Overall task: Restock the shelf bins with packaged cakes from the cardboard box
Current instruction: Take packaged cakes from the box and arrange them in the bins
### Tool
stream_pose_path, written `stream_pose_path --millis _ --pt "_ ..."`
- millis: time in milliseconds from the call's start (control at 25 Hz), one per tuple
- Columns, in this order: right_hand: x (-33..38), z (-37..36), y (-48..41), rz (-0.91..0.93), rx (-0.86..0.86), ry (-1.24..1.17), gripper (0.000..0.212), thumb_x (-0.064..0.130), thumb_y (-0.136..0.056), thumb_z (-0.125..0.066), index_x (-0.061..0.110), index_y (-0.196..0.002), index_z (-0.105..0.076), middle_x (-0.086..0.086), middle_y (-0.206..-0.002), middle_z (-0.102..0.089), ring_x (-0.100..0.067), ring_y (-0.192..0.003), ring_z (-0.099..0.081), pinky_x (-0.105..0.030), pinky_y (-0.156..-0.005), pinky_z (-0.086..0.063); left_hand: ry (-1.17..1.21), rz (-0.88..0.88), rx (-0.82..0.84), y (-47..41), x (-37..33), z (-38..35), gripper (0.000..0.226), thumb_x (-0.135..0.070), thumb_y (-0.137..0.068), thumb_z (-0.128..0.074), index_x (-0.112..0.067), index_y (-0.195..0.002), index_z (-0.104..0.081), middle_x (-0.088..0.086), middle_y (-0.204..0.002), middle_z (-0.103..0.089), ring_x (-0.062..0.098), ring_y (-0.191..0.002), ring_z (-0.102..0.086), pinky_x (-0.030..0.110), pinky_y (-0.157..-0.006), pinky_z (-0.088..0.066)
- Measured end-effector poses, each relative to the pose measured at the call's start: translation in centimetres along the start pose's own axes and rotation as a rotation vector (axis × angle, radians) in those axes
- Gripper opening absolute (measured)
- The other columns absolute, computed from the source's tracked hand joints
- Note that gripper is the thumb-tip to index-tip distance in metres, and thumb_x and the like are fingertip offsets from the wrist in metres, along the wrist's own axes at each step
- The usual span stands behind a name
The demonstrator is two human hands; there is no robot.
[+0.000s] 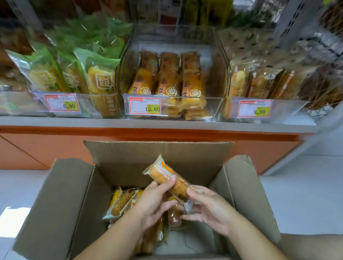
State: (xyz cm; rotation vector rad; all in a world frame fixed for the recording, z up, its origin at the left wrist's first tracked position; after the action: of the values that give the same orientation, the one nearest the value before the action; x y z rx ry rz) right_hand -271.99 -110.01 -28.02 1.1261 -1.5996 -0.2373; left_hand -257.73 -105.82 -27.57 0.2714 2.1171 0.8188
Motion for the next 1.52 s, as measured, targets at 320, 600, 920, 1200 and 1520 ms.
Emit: stream_pose_path --millis 320,600,920,1200,1520 --pt "14.6 4.2 10.3 0.651 -0.22 0.165 0.07 0.051 -0.04 -0.092 0.025 -0.101 -0.071 -0.006 -0.106 -0.072 -0.015 -0.095 -0.067 -0.026 -0.075 -0.053 -0.255 -0.325 0.155 3.9 -8.9 -9.6 0.043 -0.026 -0.08 -0.071 -0.02 -0.121 -0.063 0.002 -0.112 -0.074 0.018 -0.101 -0.071 0.035 -0.089 -0.056" --pt "29.7 8.9 22.7 1.256 -0.8 0.568 0.035 0.018 -0.078 -0.078 0.043 -0.095 -0.061 0.015 -0.095 -0.069 -0.012 -0.086 -0.066 -0.032 -0.079 -0.055 -1.371 -1.297 -0.101 6.8 -16.9 -22.7 0.052 -0.039 -0.092 -0.062 -0.036 -0.14 -0.045 -0.022 -0.136 -0.047 -0.001 -0.129 -0.041 0.019 -0.107 -0.033" --pt "34.9 7.8 15.6 0.908 -0.834 1.392 0.039 0.029 -0.082 -0.074 0.03 -0.119 -0.062 0.002 -0.109 -0.055 -0.019 -0.105 -0.054 -0.027 -0.083 -0.037 -2.002 -1.361 -0.248 -0.4 -19.5 -28.1 0.062 -0.049 -0.097 -0.047 -0.035 -0.152 -0.023 -0.005 -0.16 -0.023 0.02 -0.149 -0.012 0.051 -0.119 -0.011" --pt "32.5 7.6 9.9 0.727 -0.736 1.405 0.044 0.028 -0.08 -0.077 0.023 -0.121 -0.063 -0.002 -0.118 -0.063 -0.021 -0.106 -0.059 -0.033 -0.092 -0.047 -2.047 -1.375 -0.235 -1.8 -19.3 -27.0 0.062 -0.05 -0.095 -0.049 -0.034 -0.151 -0.028 -0.003 -0.16 -0.023 0.023 -0.149 -0.014 0.053 -0.119 -0.009" --pt "31.8 7.3 10.9 0.741 -0.894 1.355 0.066 0.034 -0.081 -0.075 0.032 -0.14 -0.045 -0.006 -0.134 -0.043 -0.026 -0.116 -0.051 -0.032 -0.091 -0.042 -1.757 -1.573 -0.129 2.1 -18.3 -23.8 0.057 -0.033 -0.095 -0.056 -0.026 -0.148 -0.038 0.001 -0.16 -0.027 0.022 -0.15 -0.015 0.047 -0.123 -0.014"
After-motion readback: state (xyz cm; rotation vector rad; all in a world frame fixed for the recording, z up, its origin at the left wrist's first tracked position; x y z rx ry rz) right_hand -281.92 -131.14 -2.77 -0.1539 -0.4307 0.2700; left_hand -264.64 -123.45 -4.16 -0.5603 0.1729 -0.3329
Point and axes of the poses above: each hand's wrist, its own y-axis away from the middle knuckle, its own z-axis out of the back of the hand, x = y × z, the point moved 5 cm from there along -y, towards the middle knuckle
